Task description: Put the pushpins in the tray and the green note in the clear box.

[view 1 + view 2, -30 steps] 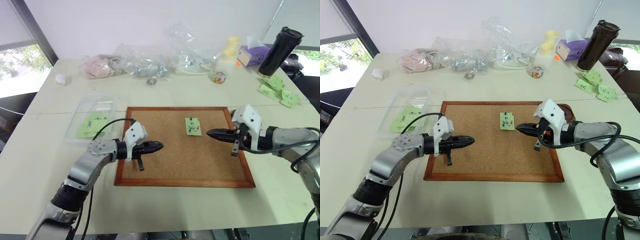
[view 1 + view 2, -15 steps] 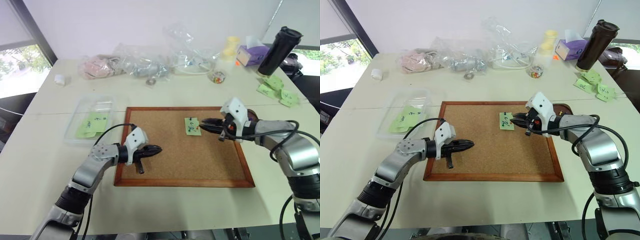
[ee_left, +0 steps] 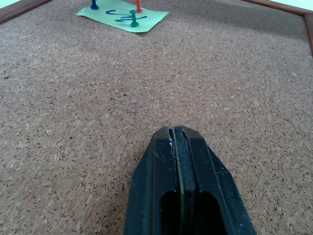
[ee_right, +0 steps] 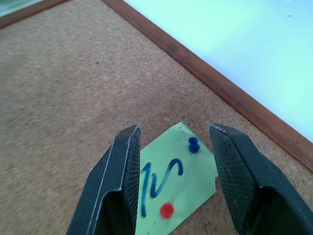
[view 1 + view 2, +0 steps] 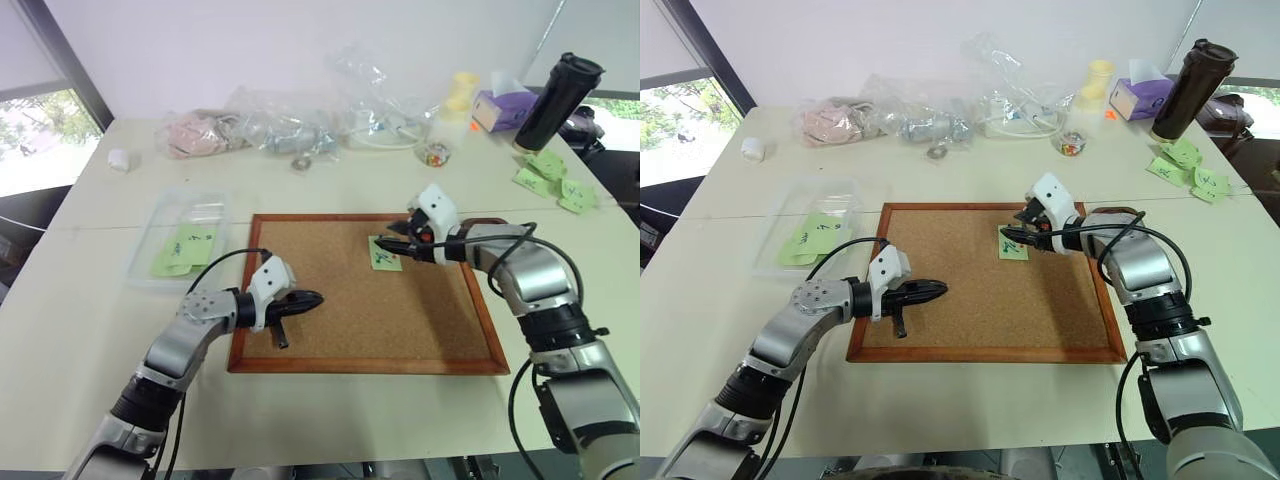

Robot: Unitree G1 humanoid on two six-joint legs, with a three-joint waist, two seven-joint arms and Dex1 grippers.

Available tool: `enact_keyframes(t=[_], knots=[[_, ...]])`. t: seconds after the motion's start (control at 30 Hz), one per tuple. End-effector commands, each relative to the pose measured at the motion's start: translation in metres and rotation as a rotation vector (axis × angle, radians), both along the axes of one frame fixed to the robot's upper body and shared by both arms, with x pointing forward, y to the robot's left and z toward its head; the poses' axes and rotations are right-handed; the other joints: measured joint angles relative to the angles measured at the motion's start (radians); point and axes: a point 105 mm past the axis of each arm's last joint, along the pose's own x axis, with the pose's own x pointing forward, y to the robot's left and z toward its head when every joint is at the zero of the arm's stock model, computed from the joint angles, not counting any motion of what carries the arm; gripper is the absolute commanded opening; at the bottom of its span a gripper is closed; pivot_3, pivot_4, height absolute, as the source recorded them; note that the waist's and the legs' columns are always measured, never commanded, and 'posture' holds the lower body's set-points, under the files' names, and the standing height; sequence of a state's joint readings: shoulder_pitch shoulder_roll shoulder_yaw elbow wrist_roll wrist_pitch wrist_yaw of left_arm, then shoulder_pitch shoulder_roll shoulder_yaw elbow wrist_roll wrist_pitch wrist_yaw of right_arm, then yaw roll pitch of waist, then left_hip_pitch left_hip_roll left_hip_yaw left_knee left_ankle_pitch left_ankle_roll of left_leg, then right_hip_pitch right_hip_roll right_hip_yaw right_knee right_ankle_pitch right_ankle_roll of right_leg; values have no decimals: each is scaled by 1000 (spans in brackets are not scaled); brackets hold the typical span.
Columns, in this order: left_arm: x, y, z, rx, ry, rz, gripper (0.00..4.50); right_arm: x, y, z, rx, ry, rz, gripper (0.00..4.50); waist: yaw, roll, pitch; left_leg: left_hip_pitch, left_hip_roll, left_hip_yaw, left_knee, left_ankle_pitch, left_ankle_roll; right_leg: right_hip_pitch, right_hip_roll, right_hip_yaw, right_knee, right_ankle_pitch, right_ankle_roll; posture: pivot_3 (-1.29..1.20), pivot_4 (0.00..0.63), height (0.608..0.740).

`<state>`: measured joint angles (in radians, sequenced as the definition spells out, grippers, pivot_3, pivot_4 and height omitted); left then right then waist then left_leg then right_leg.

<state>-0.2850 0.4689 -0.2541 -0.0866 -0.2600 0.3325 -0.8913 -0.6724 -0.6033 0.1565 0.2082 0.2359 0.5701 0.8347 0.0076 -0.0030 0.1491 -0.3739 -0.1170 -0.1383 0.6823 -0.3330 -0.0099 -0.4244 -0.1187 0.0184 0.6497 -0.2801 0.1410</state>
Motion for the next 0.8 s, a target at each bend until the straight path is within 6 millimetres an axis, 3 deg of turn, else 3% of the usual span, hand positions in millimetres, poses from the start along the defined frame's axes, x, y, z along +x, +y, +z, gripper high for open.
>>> enact_keyframes(t=[0.03, 0.4, 0.5, 0.57, 0.6, 0.73, 0.8], knots=[[-2, 5, -6, 24, 11, 21, 0, 8, 1, 5, -26, -44, 0, 2215, -1, 0, 0, 0, 0, 0, 0, 0, 0, 0, 0, 0, 0, 0, 0, 0, 150, 740], [-4, 5, -7, 19, 2, 38, 0, 17, 5, -9, -34, -20, 0, 2215, -7, 0, 0, 0, 0, 0, 0, 0, 0, 0, 0, 0, 0, 0, 0, 0, 150, 740], [-4, 5, -7, 19, 1, 41, 0, 18, 4, -11, -35, -15, -5, 1352, -7, 0, 0, 0, 0, 0, 0, 0, 0, 0, 0, 0, 0, 0, 0, 0, 150, 740], [-4, 6, -7, 20, -1, 42, 0, 18, 3, -11, -31, -12, -10, 338, -8, 0, 0, 0, 0, 0, 0, 0, 0, 0, 0, 0, 0, 0, 0, 0, 150, 740], [-4, 6, -7, 20, -1, 43, 0, 18, 3, -11, -28, -11, -12, 62, -8, 0, 0, 0, 0, 0, 0, 0, 0, 0, 0, 0, 0, 0, 0, 0, 150, 740], [-2, 6, -7, 17, -1, 50, 0, 18, 1, -10, -16, -9, -18, 62, -10, 1, 0, 0, 0, 0, 0, 0, 0, 0, 0, 0, 0, 0, 0, 0, 150, 740], [-2, 7, -8, 25, 3, 47, 0, 17, -1, 0, 8, -30, -28, 62, -10, 1, 0, 0, 0, 0, 0, 0, 0, 0, 0, 0, 0, 0, 0, 0, 150, 740]])
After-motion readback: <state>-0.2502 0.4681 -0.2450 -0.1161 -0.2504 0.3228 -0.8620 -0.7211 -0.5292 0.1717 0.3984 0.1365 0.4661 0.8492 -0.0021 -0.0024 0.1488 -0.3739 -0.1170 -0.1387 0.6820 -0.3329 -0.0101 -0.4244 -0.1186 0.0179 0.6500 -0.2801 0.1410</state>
